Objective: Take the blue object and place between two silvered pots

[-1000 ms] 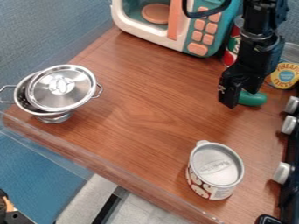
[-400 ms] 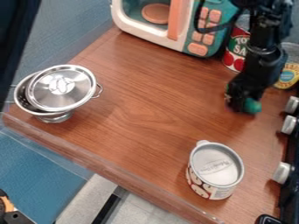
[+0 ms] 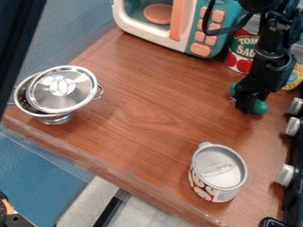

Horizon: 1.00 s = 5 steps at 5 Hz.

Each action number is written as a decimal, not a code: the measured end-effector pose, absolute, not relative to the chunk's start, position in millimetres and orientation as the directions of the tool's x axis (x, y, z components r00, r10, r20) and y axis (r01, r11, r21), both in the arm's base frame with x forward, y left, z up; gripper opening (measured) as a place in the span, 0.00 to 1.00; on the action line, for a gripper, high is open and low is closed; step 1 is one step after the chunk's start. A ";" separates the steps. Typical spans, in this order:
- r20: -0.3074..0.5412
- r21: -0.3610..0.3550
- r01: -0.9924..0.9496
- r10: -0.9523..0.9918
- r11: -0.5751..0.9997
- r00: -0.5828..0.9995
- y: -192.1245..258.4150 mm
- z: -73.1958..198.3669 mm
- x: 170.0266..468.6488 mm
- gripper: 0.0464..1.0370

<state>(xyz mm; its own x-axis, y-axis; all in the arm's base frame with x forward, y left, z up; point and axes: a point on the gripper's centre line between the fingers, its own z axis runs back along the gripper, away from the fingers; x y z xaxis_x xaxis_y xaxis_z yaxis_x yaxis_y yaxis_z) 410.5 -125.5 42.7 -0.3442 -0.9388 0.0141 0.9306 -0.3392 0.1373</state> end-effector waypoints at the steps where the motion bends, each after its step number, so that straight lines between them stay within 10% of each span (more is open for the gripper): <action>1: -0.003 0.097 0.924 -0.928 -0.371 -0.372 -118.7 43.8 405.5 0.39; 5: -0.044 0.139 0.967 -0.977 -0.214 -0.210 -44.9 102.0 306.5 0.39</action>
